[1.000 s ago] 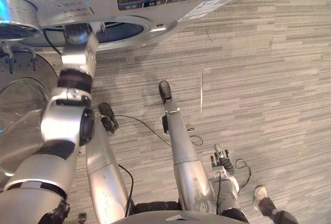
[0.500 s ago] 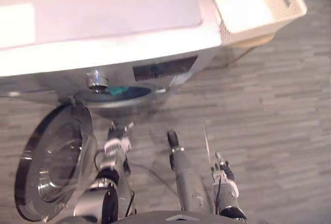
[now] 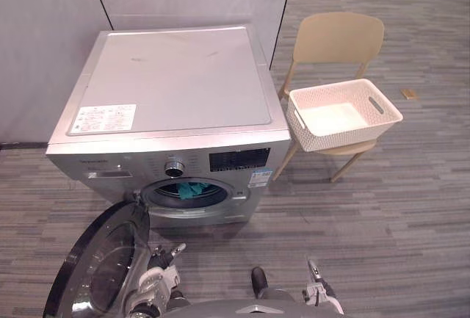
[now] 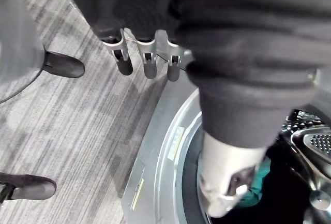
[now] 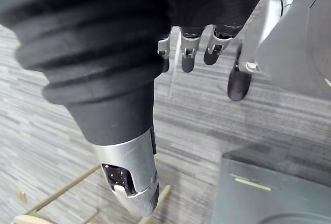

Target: Pick up the laundry basket with both hands and put the clothes into the washing machine.

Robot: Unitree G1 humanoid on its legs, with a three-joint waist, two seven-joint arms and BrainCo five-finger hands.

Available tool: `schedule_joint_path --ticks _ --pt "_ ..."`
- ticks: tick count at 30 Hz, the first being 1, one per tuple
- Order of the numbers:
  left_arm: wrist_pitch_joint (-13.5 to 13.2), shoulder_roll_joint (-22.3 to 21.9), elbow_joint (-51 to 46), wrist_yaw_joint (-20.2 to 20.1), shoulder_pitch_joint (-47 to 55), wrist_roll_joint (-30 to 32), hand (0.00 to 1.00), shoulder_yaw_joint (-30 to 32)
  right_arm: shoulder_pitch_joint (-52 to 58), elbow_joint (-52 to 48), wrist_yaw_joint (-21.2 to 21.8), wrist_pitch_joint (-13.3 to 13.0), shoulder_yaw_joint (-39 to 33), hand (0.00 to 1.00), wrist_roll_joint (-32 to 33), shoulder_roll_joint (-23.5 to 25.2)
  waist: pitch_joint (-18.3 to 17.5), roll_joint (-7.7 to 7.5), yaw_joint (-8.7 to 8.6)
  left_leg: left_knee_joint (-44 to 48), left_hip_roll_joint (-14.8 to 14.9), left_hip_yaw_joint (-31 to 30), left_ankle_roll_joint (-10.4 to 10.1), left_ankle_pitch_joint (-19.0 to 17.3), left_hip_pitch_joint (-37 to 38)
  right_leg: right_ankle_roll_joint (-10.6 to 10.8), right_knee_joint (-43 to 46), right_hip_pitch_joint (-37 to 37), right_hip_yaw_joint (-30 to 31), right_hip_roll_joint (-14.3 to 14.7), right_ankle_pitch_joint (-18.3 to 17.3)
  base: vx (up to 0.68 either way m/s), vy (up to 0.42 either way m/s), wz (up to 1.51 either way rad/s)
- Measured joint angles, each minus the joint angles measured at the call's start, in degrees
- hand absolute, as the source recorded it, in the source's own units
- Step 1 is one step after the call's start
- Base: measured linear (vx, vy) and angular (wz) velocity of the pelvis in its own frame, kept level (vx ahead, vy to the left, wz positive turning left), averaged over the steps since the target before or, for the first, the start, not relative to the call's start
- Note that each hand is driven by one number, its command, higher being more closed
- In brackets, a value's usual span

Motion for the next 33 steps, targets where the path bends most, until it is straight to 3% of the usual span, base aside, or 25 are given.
schedule_joint_path --ticks 4,8,9,10,11,12,14,15,16,17,18,19,20,21,22,25,27,30,33 --pt "0.0 1.02 0.36 -0.05 1.51 -0.06 0.0 -1.5 -0.36 1.79 0.2 0.07 0.36 0.0 -2.17 -0.75 -0.03 -0.03 0.01 0.01 -0.53 -3.97 0.1 0.93 -0.46 -0.18 -1.73 2.65 -3.36 -0.55 0.48 -0.02 -0.004 0.47" --pt "-0.29 2.1 0.18 -0.08 3.14 -0.11 0.0 -3.97 -2.34 3.33 0.15 0.18 1.99 0.0 -4.61 -1.74 0.69 0.77 -0.12 3.49 -0.86 -5.92 0.76 3.07 -3.5 -2.64 6.25 0.66 -6.85 -1.32 -3.67 -0.13 0.002 0.63" --pt "-0.41 3.67 0.26 -0.15 3.77 -0.12 0.0 -5.37 -3.14 3.48 0.09 0.11 2.13 0.0 -5.42 -1.83 0.25 -0.82 -0.33 1.69 -1.55 -6.36 1.44 4.58 -2.94 -3.37 7.33 -0.37 -9.44 -3.44 -4.96 -0.13 0.01 0.69" --pt "-0.38 3.6 0.29 -0.17 3.28 -0.12 0.0 -5.39 -3.6 3.87 0.09 0.05 1.94 0.0 -5.95 -2.19 0.7 -0.81 -0.45 8.43 -1.14 -5.1 3.47 1.09 -4.79 -3.34 7.68 -0.21 -10.29 -4.06 -4.89 -0.13 0.023 0.72" --pt "-0.5 3.83 0.08 -0.51 3.41 -0.16 0.0 -5.28 -3.97 3.5 0.02 -0.15 1.65 0.0 -6.18 -2.67 0.77 -0.8 -0.15 25.78 -0.34 -2.65 6.46 -4.11 -7.73 -3.57 7.88 0.26 -11.19 -5.21 -4.72 -0.13 0.056 0.41" --pt "-0.61 4.15 0.12 -0.55 3.99 -0.28 0.0 -5.76 -3.85 2.53 0.05 -0.25 2.0 0.0 -6.18 -2.72 0.75 -0.8 -0.24 37.37 1.17 -0.66 7.78 -5.77 -7.44 -3.39 7.53 1.05 -11.41 -6.02 -4.27 -0.14 0.071 0.3" --pt "-0.89 4.23 0.12 -0.43 4.37 -1.27 0.0 -5.94 -3.92 2.51 0.07 -0.29 3.79 0.0 -6.12 -2.69 0.65 -0.72 -0.73 44.31 4.58 0.34 8.57 -5.84 -5.59 -3.31 6.35 0.86 -11.62 -6.18 -3.71 -0.11 0.157 0.23" --pt "-0.91 4.24 0.06 -0.36 4.02 -1.37 0.0 -6.77 -4.05 2.53 0.09 -0.28 5.13 0.0 -6.07 -2.64 0.51 -0.73 -0.84 43.04 6.51 0.25 9.45 -4.15 -4.17 -2.74 5.14 -0.06 -11.68 -6.14 -2.7 -0.09 0.208 0.31" --pt "-0.92 4.11 -0.1 -0.29 3.79 -1.38 0.0 -7.35 -3.93 2.56 0.05 -0.27 5.19 0.0 -6.0 -2.67 0.35 -0.43 -1.05 39.72 6.74 0.17 10.33 1.19 -3.2 -2.35 4.66 -0.64 -11.82 -5.87 -2.05 -0.06 0.181 0.34" --pt "-0.91 4.32 -0.66 0.0 3.48 -1.41 0.0 -8.48 -3.89 2.69 0.02 -0.2 5.46 0.0 -5.95 -2.65 0.26 -1.1 -1.48 35.01 3.59 -0.9 8.5 -0.86 -2.39 -1.93 2.92 -1.43 -11.54 -6.62 -0.36 -0.04 0.132 0.34" --pt "-1.05 4.56 -1.55 0.38 3.26 -2.83 0.0 -9.8 -3.77 3.27 0.09 0.12 7.0 0.0 -5.99 -1.88 0.29 -1.43 -1.74 31.88 2.67 -3.22 7.74 -2.09 -2.46 -1.47 5.23 -2.55 -11.56 -5.56 0.11 0.01 0.061 0.47" --pt "-0.98 5.74 -3.15 0.63 3.31 -3.79 0.0 -11.06 -3.36 4.25 0.1 0.12 7.54 0.0 -6.04 -1.33 0.1 -1.92 -2.25 30.09 2.33 -4.44 6.1 -3.15 -2.3 -2.87 4.71 -1.16 -13.01 -4.31 1.12 0.09 -0.028 0.34" --pt "-1.02 5.99 -5.94 1.04 3.32 -4.63 0.0 -12.17 -3.56 5.34 0.04 0.14 7.66 0.0 -6.05 -1.27 -0.12 -2.29 -1.42 28.3 1.87 -4.59 3.46 -5.03 -0.99 -3.56 2.47 -0.02 -15.5 -4.67 1.37 0.12 0.043 0.17" --pt "-1.47 6.07 -11.1 1.2 3.33 -5.52 0.0 -14.41 -3.83 5.04 -0.01 -0.08 8.57 0.0 -6.05 -1.45 0.08 -1.59 -1.25 26.54 2.32 -6.02 1.19 -8.67 0.16 -2.34 1.41 0.96 -16.39 -4.3 2.39 0.08 0.159 0.19" --pt "-2.33 6.67 -16.68 1.09 3.55 -5.77 0.0 -18.03 -4.01 4.84 -0.01 -0.41 9.77 0.0 -6.05 -1.92 0.1 -0.78 -1.78 23.99 2.06 -6.38 0.65 -10.7 0.85 -2.02 0.92 1.25 -17.69 -4.5 3.29 0.01 0.255 0.36" --pt "-4.67 7.75 -32.73 -0.52 4.93 -5.87 0.0 -23.48 -3.79 4.84 -0.05 -0.51 12.09 0.0 -6.05 -2.22 -0.09 -0.85 -1.95 19.22 0.05 -7.3 -0.01 -11.77 0.54 -1.63 -0.74 0.69 -19.32 -6.32 6.33 -0.05 0.201 0.53" --pt "-5.58 7.91 -40.3 -2.13 6.51 -6.08 0.0 -24.0 -4.25 4.76 -0.02 -0.69 14.46 0.0 -6.05 -2.35 -0.21 -0.68 -1.44 16.47 -0.27 -7.22 -0.57 -13.28 0.03 -1.36 -1.67 -0.77 -19.42 -6.99 8.07 -0.09 0.164 0.17" --pt "-5.87 9.26 -44.47 -3.87 7.95 -7.84 0.0 -24.7 -4.97 4.82 -0.02 -0.69 16.97 0.0 -6.03 -1.81 -0.68 -1.87 -0.59 15.2 -1.34 -6.67 0.98 -15.33 -2.72 -0.06 -2.08 -4.74 -18.96 -7.99 9.02 -0.17 0.103 0.0" --pt "-5.78 10.22 -46.13 -4.58 8.95 -9.3 0.0 -24.81 -5.08 4.59 0.01 -0.7 18.03 0.0 -5.98 -1.48 -0.25 -3.57 -0.02 20.12 -2.33 -6.56 1.88 -16.25 -9.3 -0.22 -2.62 -8.5 -17.93 -9.05 11.28 -0.26 0.034 -0.02"
